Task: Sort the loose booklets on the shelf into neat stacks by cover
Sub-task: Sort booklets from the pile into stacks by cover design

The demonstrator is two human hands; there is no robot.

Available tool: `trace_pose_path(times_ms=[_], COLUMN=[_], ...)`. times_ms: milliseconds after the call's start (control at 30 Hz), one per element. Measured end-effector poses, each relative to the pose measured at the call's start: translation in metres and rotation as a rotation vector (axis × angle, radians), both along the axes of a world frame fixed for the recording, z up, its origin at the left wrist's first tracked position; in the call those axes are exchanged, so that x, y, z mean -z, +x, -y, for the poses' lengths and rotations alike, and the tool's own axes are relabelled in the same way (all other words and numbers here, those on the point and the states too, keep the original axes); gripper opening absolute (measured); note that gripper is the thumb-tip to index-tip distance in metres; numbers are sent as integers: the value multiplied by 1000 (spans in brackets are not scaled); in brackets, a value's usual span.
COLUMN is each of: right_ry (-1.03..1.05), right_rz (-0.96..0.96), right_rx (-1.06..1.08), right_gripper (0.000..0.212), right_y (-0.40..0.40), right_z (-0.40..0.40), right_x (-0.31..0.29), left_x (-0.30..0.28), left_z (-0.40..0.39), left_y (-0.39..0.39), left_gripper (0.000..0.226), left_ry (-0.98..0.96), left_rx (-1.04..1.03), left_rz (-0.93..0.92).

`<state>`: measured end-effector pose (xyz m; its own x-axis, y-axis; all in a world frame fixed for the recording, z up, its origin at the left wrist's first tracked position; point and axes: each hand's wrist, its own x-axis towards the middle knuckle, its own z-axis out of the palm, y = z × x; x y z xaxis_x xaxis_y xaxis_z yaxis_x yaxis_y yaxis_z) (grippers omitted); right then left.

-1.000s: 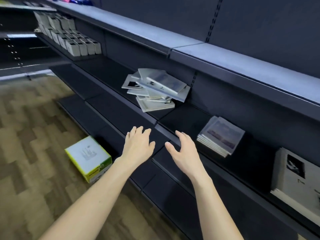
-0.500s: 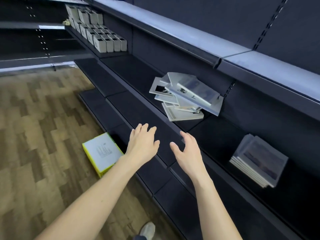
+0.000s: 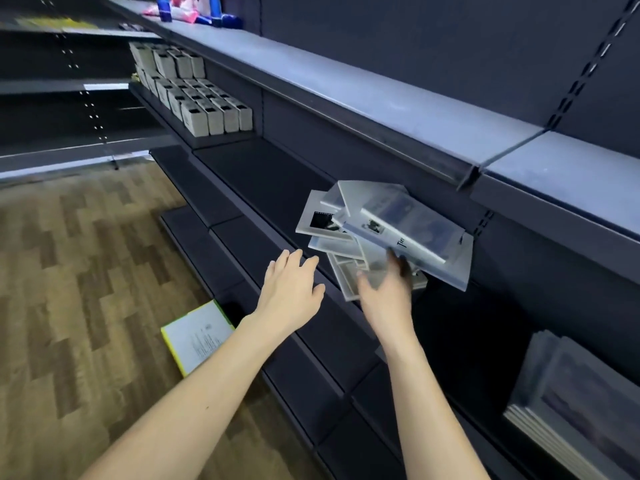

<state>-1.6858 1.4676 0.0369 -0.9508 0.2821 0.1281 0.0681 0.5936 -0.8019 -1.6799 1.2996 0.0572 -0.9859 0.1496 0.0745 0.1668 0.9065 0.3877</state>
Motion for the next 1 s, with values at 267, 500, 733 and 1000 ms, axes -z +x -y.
trace_pose_path(times_ms=[267,500,733,1000], right_ry=[281,245,340,289], right_rz=[128,105,166,-104], right_rx=[242,506,566,567], right_gripper=[91,93,88,57], right_y=[-59,-80,-101,-106], right_z=[-38,-59,-55,-12], right_x=[3,-3,2,-3], left_x=[3,-6,-9,-7], left_z=[-21,-34,-25,-10], left_y=[-61,-108,-140,-162], left_gripper=[50,51,57,57], left_ry=[1,17,26,67], left_rx=[80,178,256,324], left_rz=[-51,-61,-96,-83])
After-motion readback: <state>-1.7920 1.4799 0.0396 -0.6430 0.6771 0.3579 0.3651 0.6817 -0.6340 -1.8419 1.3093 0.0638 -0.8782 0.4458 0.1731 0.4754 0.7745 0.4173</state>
